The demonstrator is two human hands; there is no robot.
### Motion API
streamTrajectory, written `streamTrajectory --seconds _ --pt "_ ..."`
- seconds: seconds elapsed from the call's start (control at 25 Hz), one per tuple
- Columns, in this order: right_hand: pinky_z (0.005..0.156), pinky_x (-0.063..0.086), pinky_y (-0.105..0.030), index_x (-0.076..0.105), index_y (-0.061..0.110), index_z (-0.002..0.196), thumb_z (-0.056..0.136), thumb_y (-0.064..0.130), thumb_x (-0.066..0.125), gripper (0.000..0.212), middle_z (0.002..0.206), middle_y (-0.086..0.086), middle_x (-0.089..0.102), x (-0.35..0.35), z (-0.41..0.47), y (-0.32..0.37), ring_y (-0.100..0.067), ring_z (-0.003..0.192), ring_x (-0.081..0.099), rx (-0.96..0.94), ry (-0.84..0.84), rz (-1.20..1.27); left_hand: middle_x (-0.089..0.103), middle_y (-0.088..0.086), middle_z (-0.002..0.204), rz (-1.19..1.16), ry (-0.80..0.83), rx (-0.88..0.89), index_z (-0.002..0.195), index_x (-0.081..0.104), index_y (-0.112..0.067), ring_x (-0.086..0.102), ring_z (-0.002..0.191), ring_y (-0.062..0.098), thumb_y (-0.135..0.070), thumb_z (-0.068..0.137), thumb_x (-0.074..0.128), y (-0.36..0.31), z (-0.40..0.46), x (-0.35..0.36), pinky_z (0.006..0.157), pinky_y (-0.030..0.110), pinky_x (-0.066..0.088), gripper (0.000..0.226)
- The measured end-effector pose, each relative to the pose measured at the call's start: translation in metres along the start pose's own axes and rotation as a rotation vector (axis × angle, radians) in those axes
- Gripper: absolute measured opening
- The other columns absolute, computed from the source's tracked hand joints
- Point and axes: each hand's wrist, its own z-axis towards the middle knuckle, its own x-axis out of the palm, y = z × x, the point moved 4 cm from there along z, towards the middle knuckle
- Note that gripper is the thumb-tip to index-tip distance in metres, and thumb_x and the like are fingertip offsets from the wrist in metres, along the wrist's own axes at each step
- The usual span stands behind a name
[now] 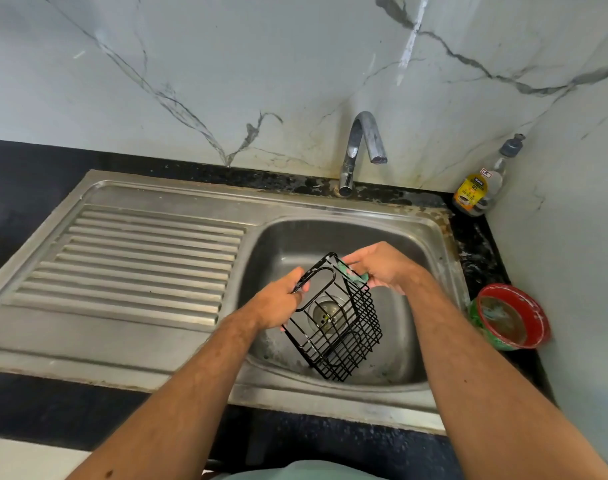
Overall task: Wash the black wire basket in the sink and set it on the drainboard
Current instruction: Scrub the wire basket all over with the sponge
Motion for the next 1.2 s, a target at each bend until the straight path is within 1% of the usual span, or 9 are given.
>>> streamTrajectory --seconds 0.12,0.28,0.48,0.6,0.8,0.88,1.0,1.08,1.2 --pt "0.083 0.060 -0.036 0.077 0.006 0.099 0.086 -0.006 0.065 0.022 0.098 -0.009 0.076 -0.002 -0.007 -0.005 -0.023 0.098 0.070 0.055 -0.004 0.030 0.058 0.012 0.098 -0.006 0.002 0.006 0.104 0.045 -0.032 0.048 0.072 0.017 -0.029 0.108 0.040 -0.001 -0.003 0.001 0.063 0.034 0.055 0.007" --pt "0.073 0.059 -0.031 0.070 -0.002 0.106 0.083 -0.009 0.068 0.024 0.108 -0.016 0.071 -0.020 -0.025 -0.012 -0.024 0.097 0.070 0.148 0.085 0.028 0.049 0.004 0.090 -0.003 -0.001 0.016 0.098 0.044 -0.031 0.047 0.072 0.017 -0.026 0.108 0.040 -0.002 -0.004 0.001 0.063 0.035 0.055 0.012" --pt "0.065 0.058 -0.029 0.076 0.014 0.099 0.091 -0.010 0.058 0.031 0.104 -0.011 0.073 -0.004 -0.010 -0.007 -0.016 0.080 0.069 0.039 -0.076 0.086 0.049 0.004 0.089 0.017 0.031 0.022 0.099 0.044 -0.032 0.047 0.070 0.018 -0.024 0.107 0.040 -0.007 -0.003 0.007 0.061 0.037 0.055 0.012" --pt "0.085 0.059 -0.039 0.078 0.022 0.093 0.092 -0.011 0.052 0.042 0.105 -0.008 0.075 -0.002 -0.009 -0.016 -0.021 0.094 0.069 0.032 -0.045 0.090 0.050 0.003 0.087 0.007 -0.002 0.000 0.098 0.045 -0.033 0.047 0.071 0.019 -0.019 0.106 0.039 -0.005 -0.005 0.006 0.060 0.034 0.052 0.017" --pt "0.075 0.057 -0.033 0.078 0.008 0.099 0.090 -0.014 0.052 0.035 0.100 -0.014 0.075 -0.015 -0.024 -0.023 -0.020 0.083 0.065 0.034 0.026 0.108 0.051 0.003 0.086 -0.004 -0.031 -0.023 0.098 0.046 -0.033 0.048 0.072 0.019 -0.014 0.105 0.037 0.000 -0.005 0.002 0.060 0.035 0.051 0.022" --pt "0.076 0.058 -0.033 0.078 0.009 0.095 0.088 -0.015 0.049 0.038 0.099 -0.012 0.075 -0.012 -0.025 -0.021 -0.021 0.087 0.066 0.014 0.017 0.145 0.050 0.003 0.086 -0.022 -0.047 -0.031 0.095 0.046 -0.033 0.047 0.071 0.020 -0.013 0.103 0.037 -0.002 -0.004 0.003 0.059 0.036 0.049 0.024" --pt "0.074 0.059 -0.030 0.075 0.005 0.105 0.087 -0.012 0.058 0.030 0.106 -0.011 0.073 -0.007 -0.028 -0.018 -0.022 0.097 0.068 -0.007 0.030 0.206 0.051 0.003 0.088 -0.061 -0.081 -0.066 0.092 0.047 -0.036 0.047 0.071 0.021 -0.012 0.101 0.037 0.001 -0.004 0.003 0.060 0.038 0.049 0.028" --pt "0.073 0.059 -0.028 0.072 0.001 0.111 0.088 -0.009 0.066 0.026 0.106 -0.012 0.073 -0.006 -0.027 -0.022 -0.020 0.095 0.070 -0.037 -0.062 0.304 0.056 0.005 0.096 -0.122 -0.114 -0.112 0.090 0.049 -0.037 0.049 0.074 0.021 -0.013 0.101 0.038 0.005 -0.005 0.003 0.060 0.036 0.050 0.029" --pt "0.072 0.060 -0.029 0.074 0.000 0.104 0.084 -0.005 0.073 0.020 0.095 -0.009 0.076 0.008 -0.026 -0.035 -0.016 0.082 0.072 -0.099 -0.347 0.499 0.054 0.004 0.097 -0.274 -0.217 -0.208 0.092 0.051 -0.033 0.049 0.072 0.018 -0.017 0.103 0.039 0.012 -0.005 0.006 0.054 0.031 0.051 0.023"
